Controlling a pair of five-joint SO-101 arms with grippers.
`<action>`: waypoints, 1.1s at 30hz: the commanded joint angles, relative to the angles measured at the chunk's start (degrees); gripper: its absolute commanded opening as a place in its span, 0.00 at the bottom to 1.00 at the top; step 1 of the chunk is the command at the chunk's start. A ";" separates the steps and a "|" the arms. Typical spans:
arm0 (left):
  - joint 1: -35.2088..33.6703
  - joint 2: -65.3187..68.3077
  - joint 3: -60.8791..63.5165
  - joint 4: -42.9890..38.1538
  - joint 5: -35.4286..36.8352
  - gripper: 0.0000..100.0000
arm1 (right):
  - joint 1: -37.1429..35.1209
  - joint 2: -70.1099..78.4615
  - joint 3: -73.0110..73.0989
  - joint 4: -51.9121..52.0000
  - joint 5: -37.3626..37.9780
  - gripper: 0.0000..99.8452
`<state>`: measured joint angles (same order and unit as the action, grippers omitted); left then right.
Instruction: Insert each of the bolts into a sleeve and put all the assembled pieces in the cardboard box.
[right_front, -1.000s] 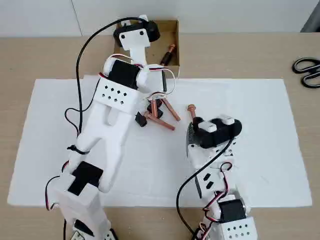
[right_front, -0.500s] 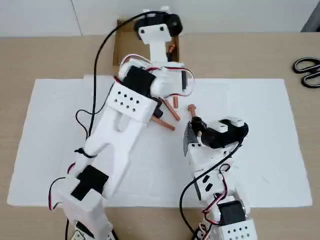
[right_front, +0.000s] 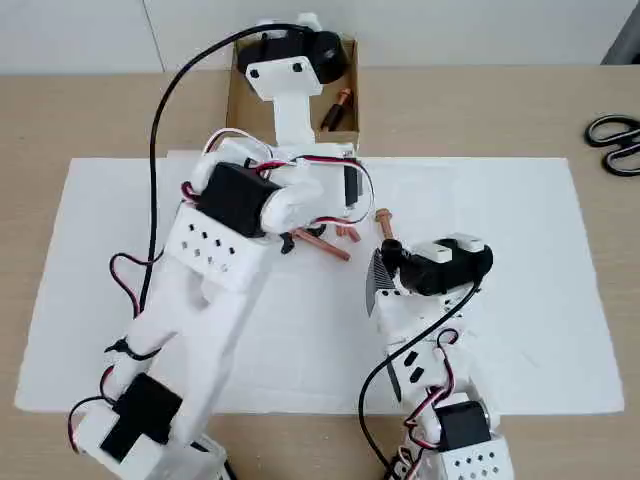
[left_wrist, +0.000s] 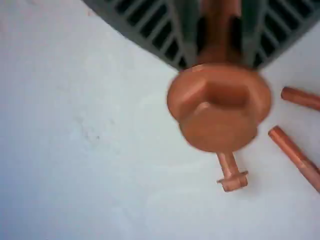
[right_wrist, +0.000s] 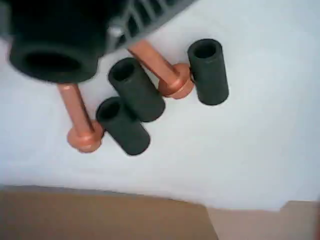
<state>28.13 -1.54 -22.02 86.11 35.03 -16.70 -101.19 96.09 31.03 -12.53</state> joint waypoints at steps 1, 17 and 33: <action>1.58 -3.52 6.55 -5.71 0.00 0.01 | -0.04 -1.27 0.44 0.22 -0.44 0.00; 1.32 -25.23 42.42 -31.56 -0.26 0.01 | -1.54 -1.27 0.44 1.89 -0.26 0.00; 3.87 -27.52 51.21 -46.33 -2.64 0.01 | -5.14 -1.27 0.44 2.24 -0.26 0.00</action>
<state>31.65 -26.95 29.23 42.42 32.92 -20.57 -101.19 96.09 33.05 -12.62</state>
